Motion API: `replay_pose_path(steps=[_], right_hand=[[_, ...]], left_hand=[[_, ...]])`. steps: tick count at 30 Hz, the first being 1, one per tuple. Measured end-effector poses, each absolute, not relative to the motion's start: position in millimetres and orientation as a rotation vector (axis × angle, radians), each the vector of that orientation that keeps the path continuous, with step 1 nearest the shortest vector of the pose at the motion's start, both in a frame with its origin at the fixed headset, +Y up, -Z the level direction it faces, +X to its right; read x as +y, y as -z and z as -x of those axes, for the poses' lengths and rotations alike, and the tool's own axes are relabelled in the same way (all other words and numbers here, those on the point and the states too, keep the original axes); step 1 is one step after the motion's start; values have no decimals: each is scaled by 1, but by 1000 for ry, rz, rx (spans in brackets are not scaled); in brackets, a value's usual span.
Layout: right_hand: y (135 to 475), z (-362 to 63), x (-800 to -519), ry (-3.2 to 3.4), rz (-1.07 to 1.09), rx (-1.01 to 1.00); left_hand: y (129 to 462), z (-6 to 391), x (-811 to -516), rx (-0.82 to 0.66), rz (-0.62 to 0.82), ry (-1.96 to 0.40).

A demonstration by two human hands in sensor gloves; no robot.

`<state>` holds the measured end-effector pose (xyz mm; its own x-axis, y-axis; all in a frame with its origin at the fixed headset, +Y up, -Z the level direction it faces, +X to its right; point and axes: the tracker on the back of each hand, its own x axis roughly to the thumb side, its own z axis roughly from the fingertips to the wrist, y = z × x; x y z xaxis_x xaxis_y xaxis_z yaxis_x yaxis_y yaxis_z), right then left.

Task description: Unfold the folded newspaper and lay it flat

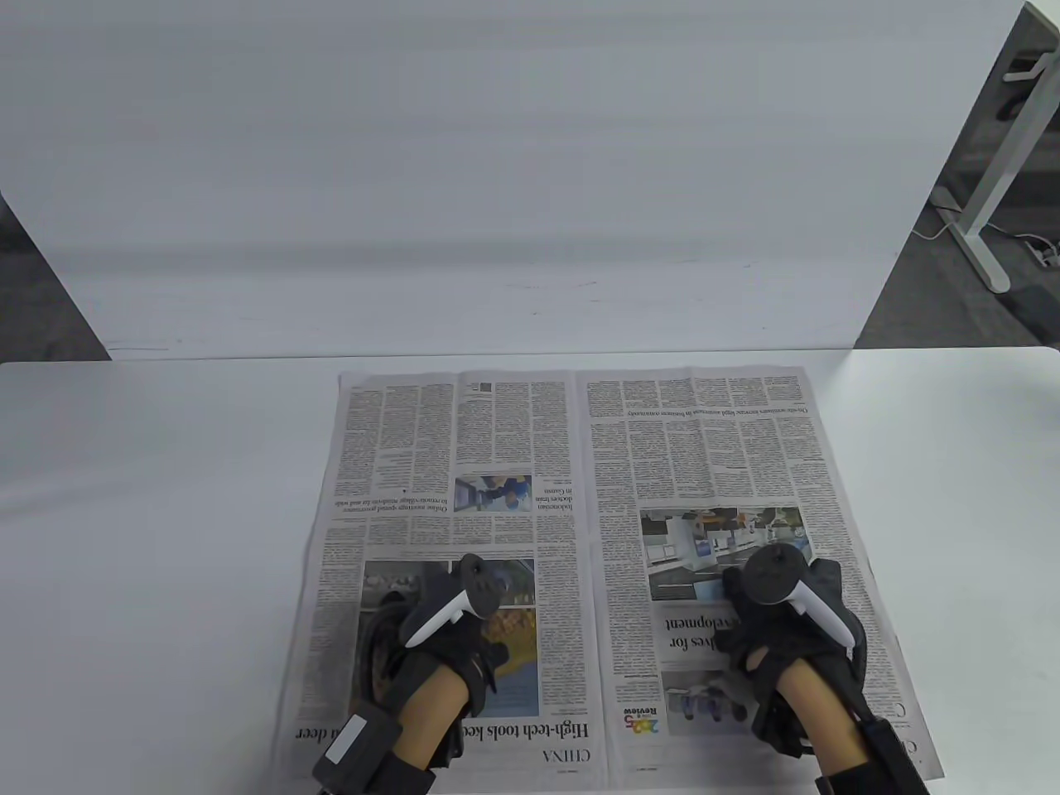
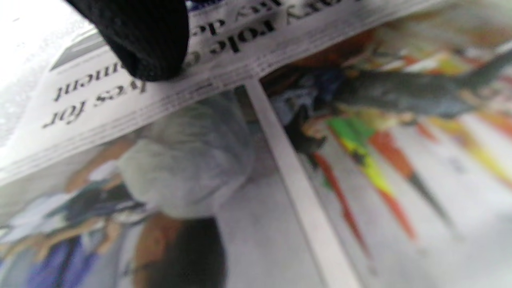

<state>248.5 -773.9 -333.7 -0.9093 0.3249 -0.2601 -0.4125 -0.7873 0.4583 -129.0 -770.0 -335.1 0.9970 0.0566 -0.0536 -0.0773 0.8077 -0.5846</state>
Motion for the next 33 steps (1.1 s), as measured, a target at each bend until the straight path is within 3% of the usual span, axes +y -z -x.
replay_pose_path(steps=[6,13,21,26,33], right_hand=[[333,-247,-774,-2659,212,694],[304,-193,-748,-2763,-91,641],[274,-131,-762,-2800,-389,817],[273,-126,-772,-2805,-428,878],[275,-128,-776,-2788,-418,940]], left_hand=[[336,129,-769,26,604,-78],[308,91,-748,-197,463,-64],[286,51,-760,-351,540,27],[286,49,-776,-350,630,24],[286,50,-778,-346,635,10]])
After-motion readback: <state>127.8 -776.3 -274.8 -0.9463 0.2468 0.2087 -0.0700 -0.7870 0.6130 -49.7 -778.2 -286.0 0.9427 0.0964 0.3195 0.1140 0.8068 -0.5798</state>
